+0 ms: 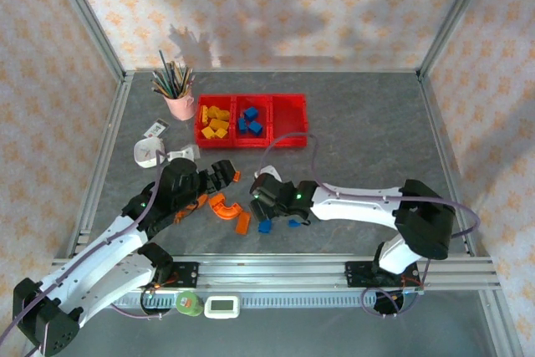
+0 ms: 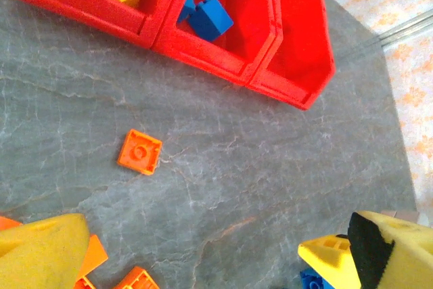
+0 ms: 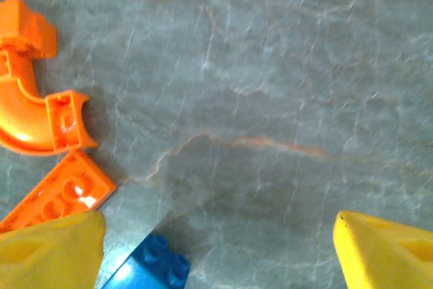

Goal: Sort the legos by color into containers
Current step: Pick up the lego from the bottom-center of the table.

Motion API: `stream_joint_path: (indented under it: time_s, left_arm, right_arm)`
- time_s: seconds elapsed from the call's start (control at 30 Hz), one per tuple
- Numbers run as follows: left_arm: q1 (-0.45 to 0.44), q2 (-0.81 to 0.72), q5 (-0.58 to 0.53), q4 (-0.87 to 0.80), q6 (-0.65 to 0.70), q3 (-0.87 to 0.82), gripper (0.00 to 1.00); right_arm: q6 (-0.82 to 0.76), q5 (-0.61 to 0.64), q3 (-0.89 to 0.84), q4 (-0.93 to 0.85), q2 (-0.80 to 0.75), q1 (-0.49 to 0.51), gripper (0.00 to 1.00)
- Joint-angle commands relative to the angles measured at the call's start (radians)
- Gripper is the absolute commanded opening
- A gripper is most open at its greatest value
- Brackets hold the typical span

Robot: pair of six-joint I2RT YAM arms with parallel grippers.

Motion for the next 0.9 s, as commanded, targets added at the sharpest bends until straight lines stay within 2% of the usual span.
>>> stream_joint_path:
  time_s: [0.0, 0.17, 0.37, 0.87]
  left_arm:
    - [-0.010, -0.010, -0.013, -0.030, -0.021, -0.012, 0.99]
    - [-0.011, -0.016, -0.011, -0.026, -0.026, -0.025, 0.99]
    - [-0.011, -0.019, -0.014, -0.036, -0.018, -0.025, 0.99]
    - [-0.011, -0.027, -0.017, -0.024, -0.018, -0.030, 0.99]
  right_arm:
    - [0.103, 0.002, -0.010, -0.017, 0.003, 0.040, 0.84]
    - [0.203, 0.002, -0.001, -0.002, 0.060, 0.102, 0.78]
    - [0.303, 0.015, -0.013, 0.007, 0.094, 0.124, 0.69]
    - [0.337, 0.042, 0.007, 0.022, 0.169, 0.124, 0.41]
